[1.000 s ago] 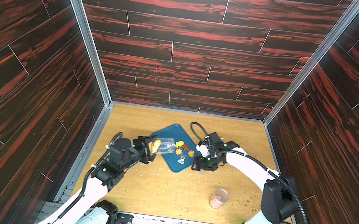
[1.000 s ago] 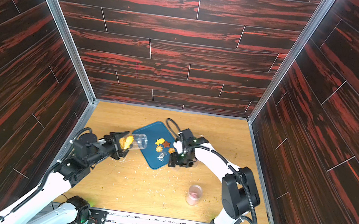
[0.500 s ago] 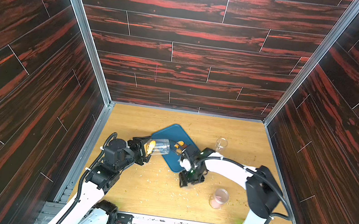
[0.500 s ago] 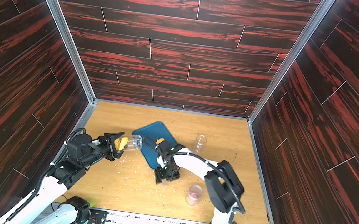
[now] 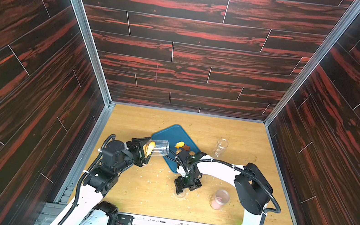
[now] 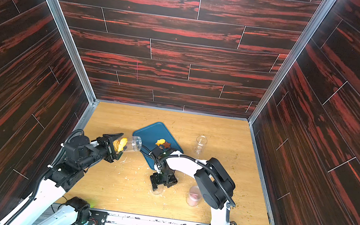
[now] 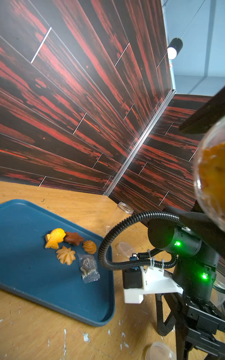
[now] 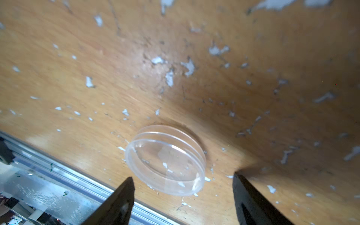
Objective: Pour the cookies out of the jar
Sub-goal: Place the lid at the center of the board.
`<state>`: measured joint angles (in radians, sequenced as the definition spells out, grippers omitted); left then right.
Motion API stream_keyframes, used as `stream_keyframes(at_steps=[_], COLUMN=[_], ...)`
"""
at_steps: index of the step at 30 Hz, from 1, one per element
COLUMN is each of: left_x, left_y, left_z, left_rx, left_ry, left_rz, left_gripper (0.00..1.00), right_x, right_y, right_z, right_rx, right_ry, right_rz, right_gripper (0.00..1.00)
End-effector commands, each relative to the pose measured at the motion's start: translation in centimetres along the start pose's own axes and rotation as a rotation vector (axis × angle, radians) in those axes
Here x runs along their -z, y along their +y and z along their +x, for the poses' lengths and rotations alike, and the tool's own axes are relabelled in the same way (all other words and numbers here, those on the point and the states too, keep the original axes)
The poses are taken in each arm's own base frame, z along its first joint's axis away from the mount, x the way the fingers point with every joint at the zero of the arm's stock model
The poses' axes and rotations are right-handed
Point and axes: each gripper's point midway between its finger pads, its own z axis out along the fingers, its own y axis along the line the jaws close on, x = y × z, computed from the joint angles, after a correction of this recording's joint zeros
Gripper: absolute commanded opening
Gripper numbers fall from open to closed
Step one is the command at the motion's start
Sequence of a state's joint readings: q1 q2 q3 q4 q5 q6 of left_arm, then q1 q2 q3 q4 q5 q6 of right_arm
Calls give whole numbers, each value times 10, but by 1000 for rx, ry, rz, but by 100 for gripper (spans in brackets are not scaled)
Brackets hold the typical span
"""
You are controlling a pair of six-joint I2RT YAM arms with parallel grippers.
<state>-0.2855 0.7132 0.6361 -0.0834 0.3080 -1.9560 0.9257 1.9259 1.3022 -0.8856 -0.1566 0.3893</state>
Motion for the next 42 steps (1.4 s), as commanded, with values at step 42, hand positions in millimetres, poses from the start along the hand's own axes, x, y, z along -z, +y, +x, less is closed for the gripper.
stream_keyframes(at_steps=[42], left_x=[-86], left_y=[58], left_z=[-76], left_rx=[-88], left_ry=[-59], left_rz=[-146], left_gripper=[59], right_x=[285], right_y=[-52], right_z=[-52], right_rx=[-131], right_ry=[-744], right_rz=[-333], right_gripper=[84])
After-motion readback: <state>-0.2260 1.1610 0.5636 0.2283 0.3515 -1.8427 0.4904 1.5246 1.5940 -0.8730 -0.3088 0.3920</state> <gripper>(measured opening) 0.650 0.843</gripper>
